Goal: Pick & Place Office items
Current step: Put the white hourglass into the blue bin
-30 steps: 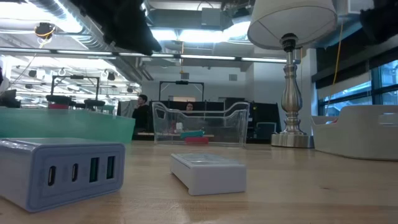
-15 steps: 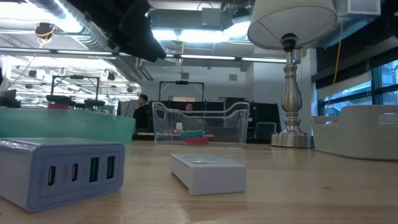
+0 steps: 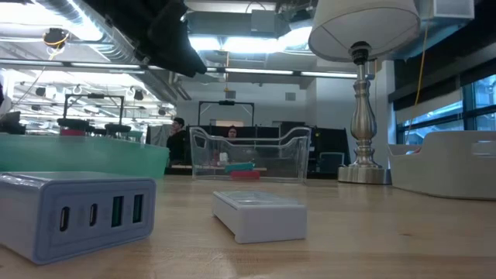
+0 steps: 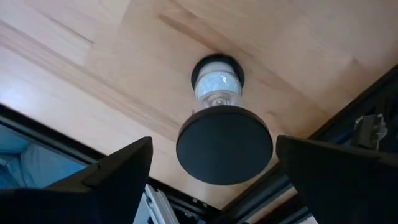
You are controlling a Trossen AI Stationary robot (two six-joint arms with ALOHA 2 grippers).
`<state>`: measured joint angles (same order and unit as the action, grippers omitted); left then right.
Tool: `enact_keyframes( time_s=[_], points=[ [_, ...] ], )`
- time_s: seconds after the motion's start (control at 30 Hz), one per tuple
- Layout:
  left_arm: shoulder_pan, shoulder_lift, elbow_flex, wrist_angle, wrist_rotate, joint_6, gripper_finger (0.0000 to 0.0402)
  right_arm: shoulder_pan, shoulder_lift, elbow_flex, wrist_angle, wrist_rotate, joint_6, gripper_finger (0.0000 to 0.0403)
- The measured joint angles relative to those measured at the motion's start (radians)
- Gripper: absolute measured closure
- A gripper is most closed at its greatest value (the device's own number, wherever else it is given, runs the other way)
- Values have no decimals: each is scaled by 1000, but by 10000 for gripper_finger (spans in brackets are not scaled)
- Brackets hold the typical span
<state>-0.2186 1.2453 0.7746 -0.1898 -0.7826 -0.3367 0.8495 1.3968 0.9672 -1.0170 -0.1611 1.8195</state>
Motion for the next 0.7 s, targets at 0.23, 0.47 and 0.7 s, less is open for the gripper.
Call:
enact_keyframes(
  time_s=[0.23, 0.47, 0.7],
  points=[
    [0, 0, 0, 0, 0, 2, 148, 18, 0, 0, -1, 42, 32, 78],
    [0, 0, 0, -1, 0, 9, 149, 19, 3, 0, -1, 19, 40, 138],
    [0, 0, 0, -2, 0, 10, 149, 18, 26, 3, 2, -39, 27, 190]
  ],
)
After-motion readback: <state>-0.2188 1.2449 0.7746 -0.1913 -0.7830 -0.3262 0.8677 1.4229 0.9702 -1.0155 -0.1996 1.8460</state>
